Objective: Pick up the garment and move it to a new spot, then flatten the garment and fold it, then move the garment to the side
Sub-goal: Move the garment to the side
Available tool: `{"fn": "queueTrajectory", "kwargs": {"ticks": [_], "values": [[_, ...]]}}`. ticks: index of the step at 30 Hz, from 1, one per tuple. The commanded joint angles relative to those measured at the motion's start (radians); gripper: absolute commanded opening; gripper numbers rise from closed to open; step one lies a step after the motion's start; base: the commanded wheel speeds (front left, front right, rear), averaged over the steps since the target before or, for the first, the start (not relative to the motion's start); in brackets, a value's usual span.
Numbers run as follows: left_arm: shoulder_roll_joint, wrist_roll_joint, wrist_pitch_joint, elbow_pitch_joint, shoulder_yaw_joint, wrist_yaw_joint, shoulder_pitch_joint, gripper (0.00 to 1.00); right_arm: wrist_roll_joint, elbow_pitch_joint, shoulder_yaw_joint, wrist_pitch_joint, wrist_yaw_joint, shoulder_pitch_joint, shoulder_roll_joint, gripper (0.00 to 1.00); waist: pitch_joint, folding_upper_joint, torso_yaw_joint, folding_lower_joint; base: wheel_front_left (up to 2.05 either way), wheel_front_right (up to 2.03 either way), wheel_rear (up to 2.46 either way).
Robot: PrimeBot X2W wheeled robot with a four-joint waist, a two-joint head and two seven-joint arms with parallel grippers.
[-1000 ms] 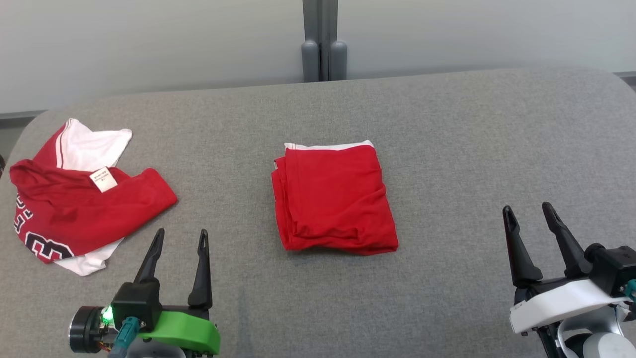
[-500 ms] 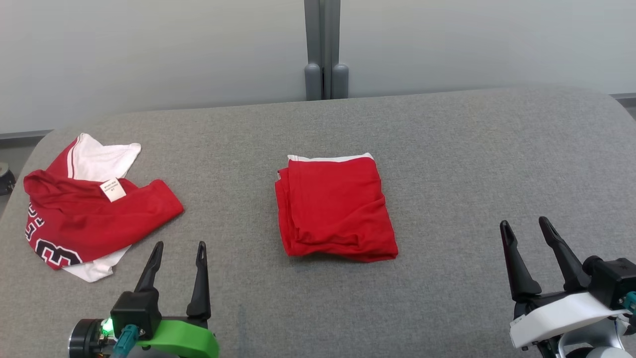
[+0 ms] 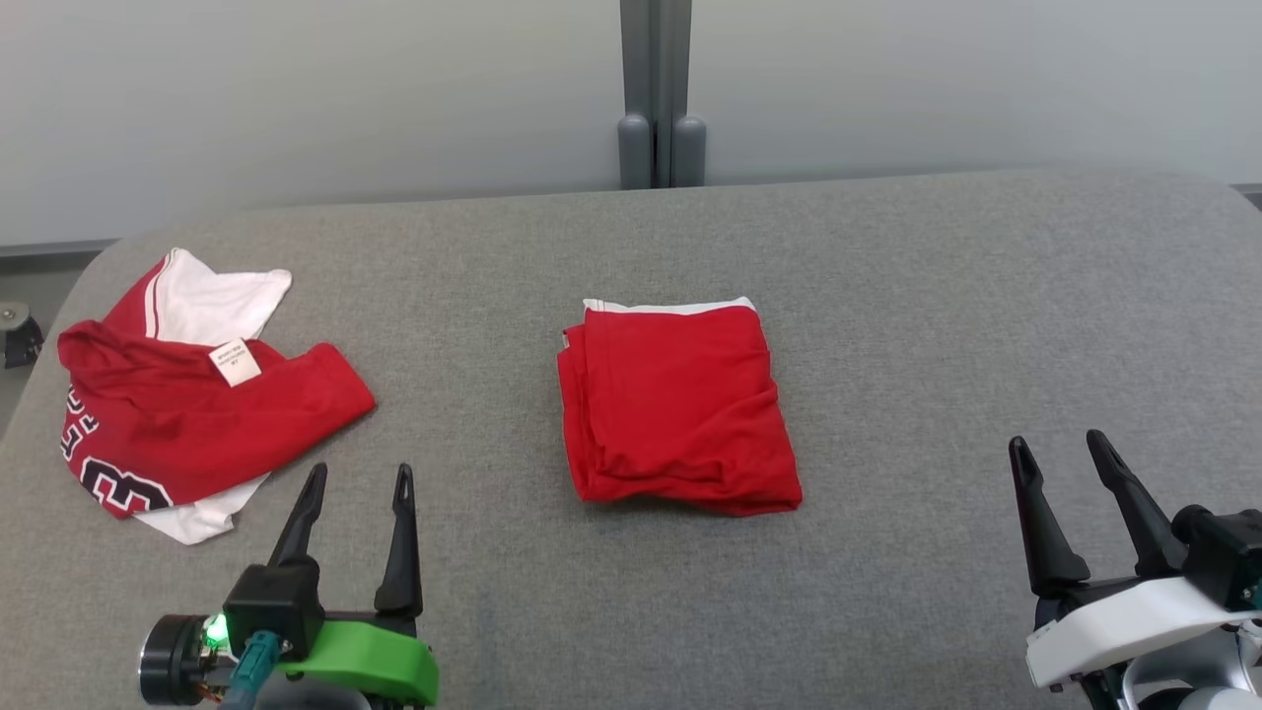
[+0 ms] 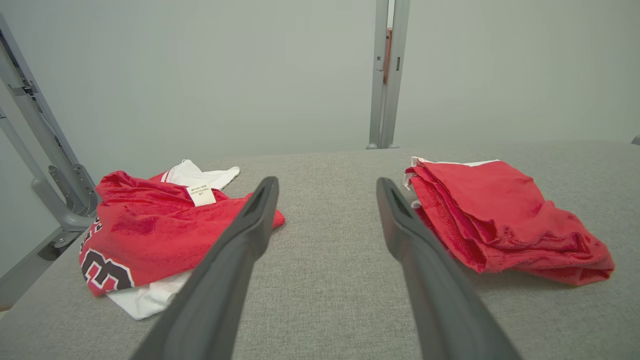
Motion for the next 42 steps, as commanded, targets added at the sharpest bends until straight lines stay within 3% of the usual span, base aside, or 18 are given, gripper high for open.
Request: {"fn": "queueTrajectory", "kwargs": {"ticks": [1,9,15,26,27,28,29,30,37,42], "values": [[0.003,0.016,-0.004,-0.007,-0.003,0.001,-0.035,1.00,0.004,-0.003,-0.004,0.005,0.000,-0.008,-0.005,1.00,0.033,0.0000,0.021,0.0000,0.00,0.00,0.00],[-0.020,0.030,-0.035,-0.022,-0.025,-0.026,-0.159,1.00,0.018,0.064,-0.001,0.024,0.000,-0.121,-0.048,1.00,0.203,0.0000,0.112,0.0000,0.00,0.00,0.00],[-0.057,0.040,-0.061,-0.005,-0.042,-0.044,-0.245,1.00,0.033,0.169,0.071,0.030,0.000,-0.234,-0.065,1.00,0.313,0.0000,0.179,0.0000,0.00,0.00,0.00],[-0.097,0.062,-0.071,0.016,-0.034,-0.064,-0.299,1.00,0.080,0.460,0.219,0.042,0.000,-0.432,-0.079,1.00,0.372,0.0000,0.212,0.0000,0.00,0.00,0.00],[-0.098,0.064,-0.072,0.016,-0.032,-0.068,-0.300,1.00,0.082,0.476,0.227,0.044,0.000,-0.436,-0.079,0.88,0.371,0.0000,0.211,0.0000,0.00,0.00,0.00],[-0.098,0.069,-0.072,0.017,-0.029,-0.069,-0.301,1.00,0.088,0.493,0.235,0.046,0.000,-0.437,-0.077,0.46,0.370,0.0000,0.208,0.0000,0.00,0.00,0.00],[-0.099,0.070,-0.072,0.018,-0.026,-0.070,-0.300,1.00,0.092,0.503,0.243,0.045,0.000,-0.438,-0.077,0.36,0.369,0.0000,0.204,0.0000,0.00,0.00,0.00],[-0.101,0.073,-0.072,0.019,-0.023,-0.071,-0.297,1.00,0.094,0.511,0.251,0.043,0.000,-0.441,-0.080,0.00,0.367,0.0000,0.198,0.0000,0.00,0.00,0.00],[-0.091,0.094,-0.071,0.013,-0.007,-0.085,-0.284,1.00,0.110,0.489,0.324,-0.009,-0.001,-0.474,-0.106,0.00,0.358,0.0000,0.129,0.0000,0.00,0.00,0.00],[-0.064,0.109,-0.071,0.006,0.006,-0.080,-0.260,1.00,0.113,0.474,0.366,-0.043,-0.001,-0.505,-0.132,0.00,0.351,0.0000,0.021,0.0000,0.00,0.00,0.00]]}}
